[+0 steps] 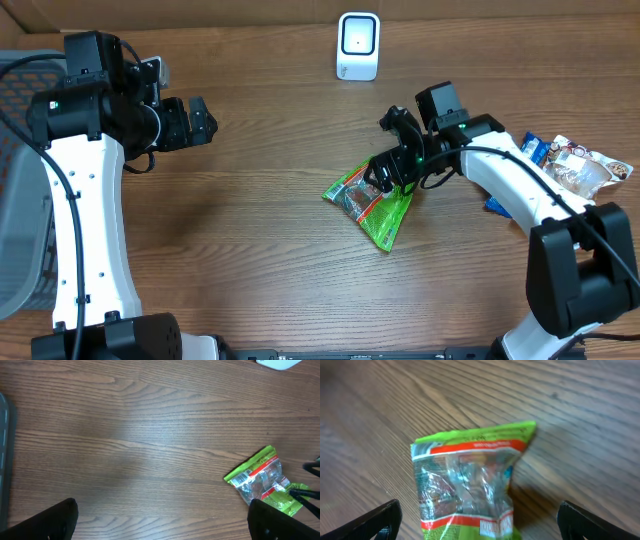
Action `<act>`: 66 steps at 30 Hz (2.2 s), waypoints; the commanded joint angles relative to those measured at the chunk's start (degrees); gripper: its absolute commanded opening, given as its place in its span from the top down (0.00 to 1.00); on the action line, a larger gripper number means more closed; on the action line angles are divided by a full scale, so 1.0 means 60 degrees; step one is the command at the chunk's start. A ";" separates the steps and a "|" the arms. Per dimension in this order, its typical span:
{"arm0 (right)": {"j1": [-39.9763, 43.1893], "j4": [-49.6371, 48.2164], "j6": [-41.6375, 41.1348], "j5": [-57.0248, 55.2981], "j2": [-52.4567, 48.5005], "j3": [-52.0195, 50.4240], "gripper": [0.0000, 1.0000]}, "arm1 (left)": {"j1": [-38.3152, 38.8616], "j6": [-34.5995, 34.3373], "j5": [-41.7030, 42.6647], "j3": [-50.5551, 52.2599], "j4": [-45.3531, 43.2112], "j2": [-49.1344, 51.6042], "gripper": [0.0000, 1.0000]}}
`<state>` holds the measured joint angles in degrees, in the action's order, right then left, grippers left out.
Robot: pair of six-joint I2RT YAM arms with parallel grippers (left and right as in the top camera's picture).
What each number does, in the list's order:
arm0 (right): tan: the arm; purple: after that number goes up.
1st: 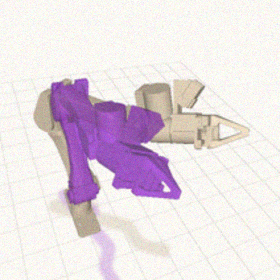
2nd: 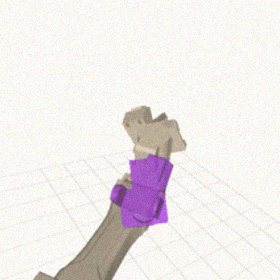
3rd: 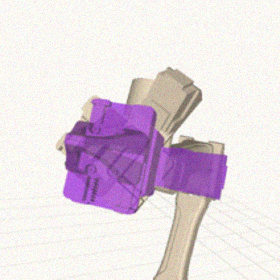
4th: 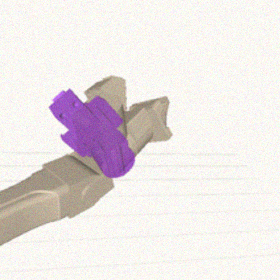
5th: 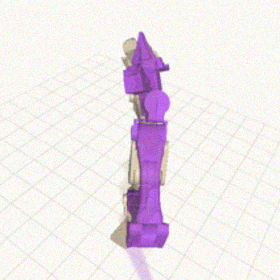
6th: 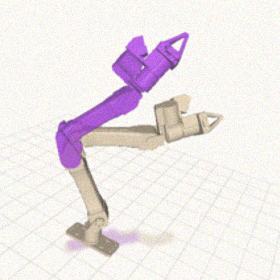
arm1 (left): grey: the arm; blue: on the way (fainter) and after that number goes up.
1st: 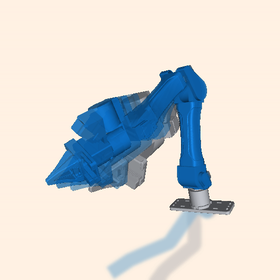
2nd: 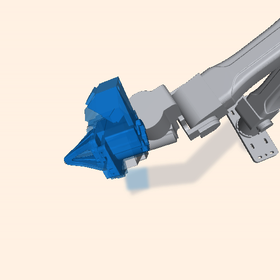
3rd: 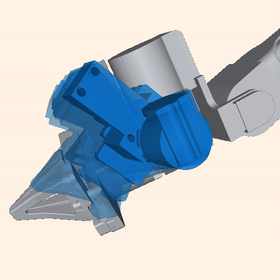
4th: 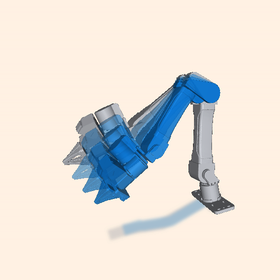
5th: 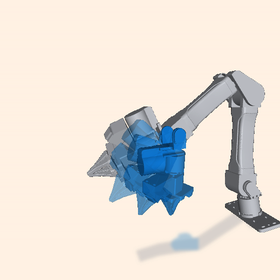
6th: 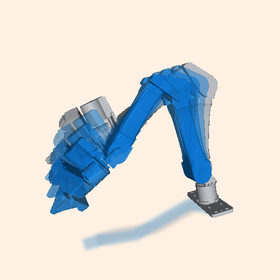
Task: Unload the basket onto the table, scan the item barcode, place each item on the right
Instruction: 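Lift the candy bag and rotate it with the right gripper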
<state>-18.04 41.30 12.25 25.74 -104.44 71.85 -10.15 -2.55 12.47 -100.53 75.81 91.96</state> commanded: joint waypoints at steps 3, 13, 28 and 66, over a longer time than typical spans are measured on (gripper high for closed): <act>-0.0004 -0.0364 0.1078 0.0663 -0.0561 -0.0066 0.00 | 0.0015 0.0215 0.0109 0.0051 0.0000 -0.0033 0.00; 0.0004 -0.0539 0.1468 0.1155 -0.1723 -0.0066 0.07 | 0.0015 0.0215 0.0109 0.0051 0.0000 -0.0033 0.00; -0.0696 -0.0007 0.1457 0.2725 -0.1902 -0.0069 0.45 | 0.0015 0.0215 0.0109 0.0051 0.0000 -0.0033 0.00; 0.1348 0.0240 -0.0259 0.6240 -0.1490 0.0790 0.96 | 0.0018 0.0215 0.0109 0.0051 0.0000 -0.0036 0.00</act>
<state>-11.38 42.70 10.72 53.84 -118.24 74.50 -10.15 -2.55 12.47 -100.53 75.81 91.96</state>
